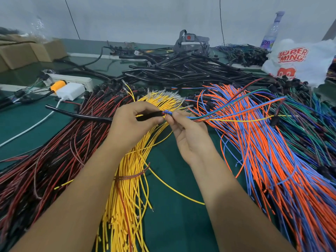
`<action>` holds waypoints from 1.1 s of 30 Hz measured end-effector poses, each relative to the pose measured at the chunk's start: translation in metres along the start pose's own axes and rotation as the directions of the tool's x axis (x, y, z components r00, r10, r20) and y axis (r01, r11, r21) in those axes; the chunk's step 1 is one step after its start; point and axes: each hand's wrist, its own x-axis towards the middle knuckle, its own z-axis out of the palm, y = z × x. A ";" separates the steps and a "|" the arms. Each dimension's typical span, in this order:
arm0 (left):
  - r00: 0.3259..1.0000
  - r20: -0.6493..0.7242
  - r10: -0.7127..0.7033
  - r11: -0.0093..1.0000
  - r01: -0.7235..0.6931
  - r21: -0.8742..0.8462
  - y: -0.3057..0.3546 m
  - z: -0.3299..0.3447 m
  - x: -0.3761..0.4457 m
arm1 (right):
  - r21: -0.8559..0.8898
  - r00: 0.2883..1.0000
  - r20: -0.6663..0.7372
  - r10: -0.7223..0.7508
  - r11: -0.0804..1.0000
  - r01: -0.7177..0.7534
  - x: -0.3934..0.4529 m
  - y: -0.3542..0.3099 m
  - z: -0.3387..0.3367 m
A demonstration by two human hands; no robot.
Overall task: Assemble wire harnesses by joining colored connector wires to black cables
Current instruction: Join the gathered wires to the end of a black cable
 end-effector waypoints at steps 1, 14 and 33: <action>1.000 0.000 -0.001 1.000 0.001 -0.006 0.000 -0.001 0.000 | 0.017 1.000 -0.008 0.014 1.000 -0.014 0.000 0.000 0.000; 0.995 -0.054 0.079 0.970 -0.064 0.235 0.000 0.002 -0.001 | -0.521 0.941 0.083 -0.327 0.791 0.321 -0.002 0.002 0.000; 0.948 0.206 0.241 0.712 -0.317 0.626 -0.003 0.000 0.001 | -0.773 0.938 0.171 -0.303 0.549 0.318 0.000 -0.003 -0.006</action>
